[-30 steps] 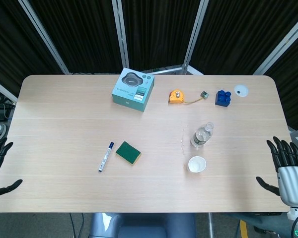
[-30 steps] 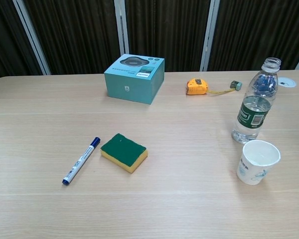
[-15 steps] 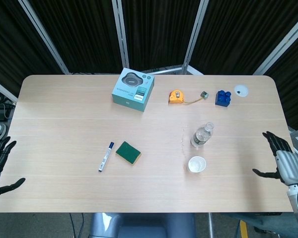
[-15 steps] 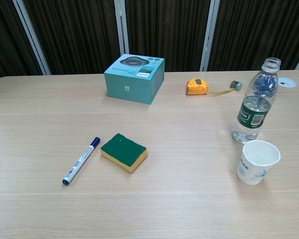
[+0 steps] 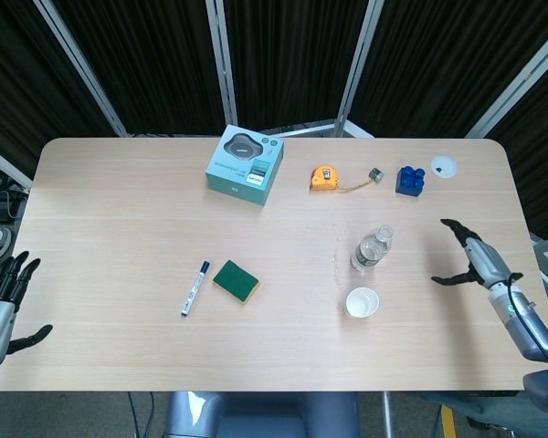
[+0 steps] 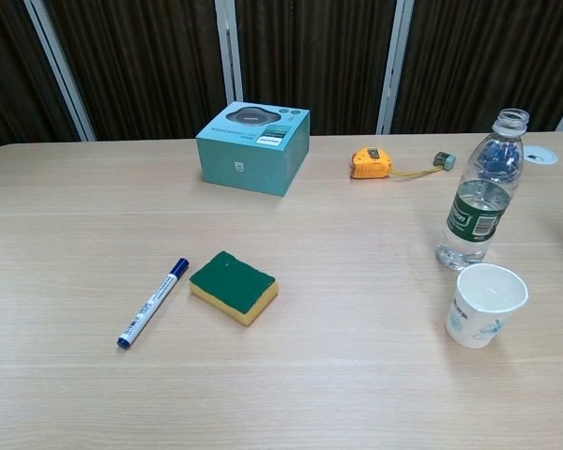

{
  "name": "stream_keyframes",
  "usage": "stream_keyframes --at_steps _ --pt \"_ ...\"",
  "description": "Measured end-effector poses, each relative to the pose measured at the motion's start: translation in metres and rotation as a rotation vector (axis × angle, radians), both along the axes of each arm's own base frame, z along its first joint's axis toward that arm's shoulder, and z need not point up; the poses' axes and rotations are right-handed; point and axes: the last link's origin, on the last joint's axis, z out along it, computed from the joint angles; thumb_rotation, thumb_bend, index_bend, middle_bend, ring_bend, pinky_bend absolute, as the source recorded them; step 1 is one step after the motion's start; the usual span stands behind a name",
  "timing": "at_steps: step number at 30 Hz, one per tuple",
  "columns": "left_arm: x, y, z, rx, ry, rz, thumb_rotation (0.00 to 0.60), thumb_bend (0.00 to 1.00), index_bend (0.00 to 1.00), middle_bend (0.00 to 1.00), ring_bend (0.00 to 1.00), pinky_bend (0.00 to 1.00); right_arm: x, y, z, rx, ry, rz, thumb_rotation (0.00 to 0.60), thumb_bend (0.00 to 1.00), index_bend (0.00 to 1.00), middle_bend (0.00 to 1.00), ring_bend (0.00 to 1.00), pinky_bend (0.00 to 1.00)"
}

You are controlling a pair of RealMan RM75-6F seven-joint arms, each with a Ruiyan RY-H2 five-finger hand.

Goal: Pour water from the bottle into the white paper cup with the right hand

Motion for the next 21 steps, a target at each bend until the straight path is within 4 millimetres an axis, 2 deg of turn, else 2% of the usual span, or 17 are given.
stream_keyframes --at_steps 4,11,21 --pt "-0.003 0.004 -0.004 -0.01 0.011 0.021 0.6 0.0 0.0 0.0 0.0 0.0 0.005 -0.009 -0.023 0.048 -0.02 0.012 0.6 0.0 0.0 0.0 0.0 0.0" --pt "-0.006 0.009 -0.006 -0.016 0.015 0.037 0.6 0.0 0.0 0.0 0.0 0.0 0.028 -0.022 -0.057 0.122 -0.094 0.044 0.6 0.0 0.0 0.0 0.0 0.0" --pt "-0.009 0.012 -0.006 -0.033 0.017 0.052 0.6 0.0 0.0 0.0 0.0 0.0 0.041 -0.038 -0.084 0.123 -0.147 0.003 0.6 0.0 0.0 0.0 0.0 0.0"
